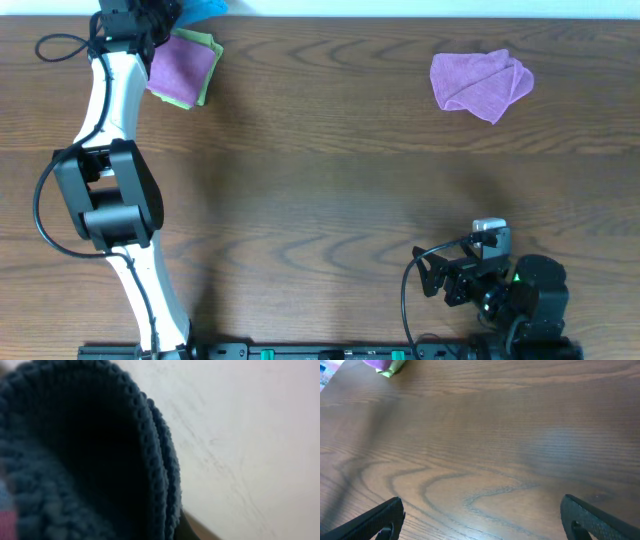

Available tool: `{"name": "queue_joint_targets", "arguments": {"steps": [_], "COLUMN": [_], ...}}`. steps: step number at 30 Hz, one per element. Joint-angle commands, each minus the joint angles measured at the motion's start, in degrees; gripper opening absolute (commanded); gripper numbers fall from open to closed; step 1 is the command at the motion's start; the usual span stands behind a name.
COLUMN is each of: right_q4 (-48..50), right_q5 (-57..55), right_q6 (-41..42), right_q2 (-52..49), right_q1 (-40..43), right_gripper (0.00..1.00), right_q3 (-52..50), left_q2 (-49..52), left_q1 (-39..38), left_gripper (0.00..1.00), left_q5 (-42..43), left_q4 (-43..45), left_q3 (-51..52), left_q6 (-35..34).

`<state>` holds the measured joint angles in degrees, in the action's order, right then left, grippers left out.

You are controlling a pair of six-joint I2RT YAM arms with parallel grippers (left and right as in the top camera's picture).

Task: Fold the cloth
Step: 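Carry the blue cloth with the left gripper to the top-left cloth stack, then lower the blue cloth onto the pink and green stack with the left gripper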

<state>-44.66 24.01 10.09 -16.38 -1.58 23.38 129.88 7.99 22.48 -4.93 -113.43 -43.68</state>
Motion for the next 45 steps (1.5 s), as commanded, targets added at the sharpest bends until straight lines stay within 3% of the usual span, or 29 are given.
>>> {"name": "queue_joint_targets", "arguments": {"steps": [1, 13, 35, 45], "right_q4": [0.04, 0.04, 0.04, 0.02], "right_q5": [0.2, 0.2, 0.2, 0.2], "right_q6": [0.59, 0.59, 0.59, 0.59], "right_q2": [0.35, 0.35, 0.35, 0.35], "right_q1": [0.44, 0.44, 0.44, 0.44], "right_gripper": [0.99, 0.99, 0.99, 0.99], "right_q3": [-0.2, -0.2, -0.2, -0.2], "left_q2": [0.11, 0.09, 0.13, 0.13], "left_q1": [0.98, 1.4, 1.38, 1.38], "left_gripper": [0.05, 0.06, 0.06, 0.06], "left_q5": [-0.2, -0.72, -11.15, -13.29], "left_q4": [-0.24, -11.19, -27.32, -28.87], "left_q3": [-2.89, -7.41, -7.39, -1.4], "left_q6": [1.97, 6.49, 13.53, 14.14]}}
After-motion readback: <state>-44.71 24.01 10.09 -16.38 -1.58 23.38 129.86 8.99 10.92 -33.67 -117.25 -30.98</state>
